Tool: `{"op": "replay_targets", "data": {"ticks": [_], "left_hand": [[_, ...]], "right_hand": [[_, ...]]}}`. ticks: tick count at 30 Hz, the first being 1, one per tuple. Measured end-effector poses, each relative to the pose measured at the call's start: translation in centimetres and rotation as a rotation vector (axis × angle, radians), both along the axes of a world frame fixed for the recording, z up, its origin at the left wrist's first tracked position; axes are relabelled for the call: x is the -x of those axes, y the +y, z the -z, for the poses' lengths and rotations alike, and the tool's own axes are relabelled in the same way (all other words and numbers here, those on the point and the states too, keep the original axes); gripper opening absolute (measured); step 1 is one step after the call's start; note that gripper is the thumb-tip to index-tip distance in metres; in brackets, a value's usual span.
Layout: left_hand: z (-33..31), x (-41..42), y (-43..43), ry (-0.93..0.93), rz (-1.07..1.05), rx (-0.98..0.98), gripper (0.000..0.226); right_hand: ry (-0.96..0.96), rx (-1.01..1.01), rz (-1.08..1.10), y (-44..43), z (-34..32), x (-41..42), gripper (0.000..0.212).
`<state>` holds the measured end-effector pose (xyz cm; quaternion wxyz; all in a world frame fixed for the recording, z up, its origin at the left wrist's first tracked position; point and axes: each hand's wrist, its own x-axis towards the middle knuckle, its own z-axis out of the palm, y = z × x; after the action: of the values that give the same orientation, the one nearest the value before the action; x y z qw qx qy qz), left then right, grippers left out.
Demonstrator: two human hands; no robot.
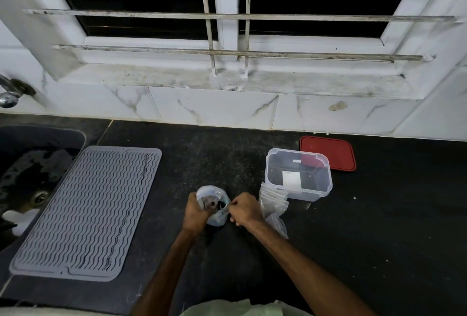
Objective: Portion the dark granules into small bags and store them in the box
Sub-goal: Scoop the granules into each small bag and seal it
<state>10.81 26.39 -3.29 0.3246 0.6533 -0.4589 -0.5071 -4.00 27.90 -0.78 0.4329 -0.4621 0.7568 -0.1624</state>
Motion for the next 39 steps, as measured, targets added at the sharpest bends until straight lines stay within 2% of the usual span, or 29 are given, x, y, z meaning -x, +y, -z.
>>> {"op": "replay_targets", "data": {"ticks": [7,9,12,20,28,35,39], "left_hand": [[-0.6,-0.1,0.0,-0.063,0.063,0.019,0.053],[-0.9,-0.1,-0.1,-0.049,0.071,0.025,0.049],[-1.1,0.1,-0.4,-0.057,0.011,0.046,0.036],[-0.6,1.2,0.1,0.021,-0.141,0.015,0.032],[-0.2,-0.2,-0.2,0.084,-0.237,-0.032,0.034],[-0.5,-0.5,0.3,0.134,-0.216,-0.049,0.041],[-1.4,-0.6,0.7,0.095,-0.182,-0.008,0.057]], "right_hand": [[-0.002,-0.025,-0.005,-0.1,0.1,0.0,0.023],[-0.001,-0.022,-0.005,0.0,0.2,0.0,0.024],[0.014,-0.018,-0.006,0.0,0.2,0.0,0.025],[-0.012,-0.021,-0.013,0.1,0.8,-0.1,0.021],[-0.167,-0.025,0.039,0.4,0.4,0.9,0.018],[-0.364,-0.030,0.048,1.5,-4.1,3.0,0.014],[-0.438,0.003,0.073,2.8,-7.1,5.4,0.017]]}}
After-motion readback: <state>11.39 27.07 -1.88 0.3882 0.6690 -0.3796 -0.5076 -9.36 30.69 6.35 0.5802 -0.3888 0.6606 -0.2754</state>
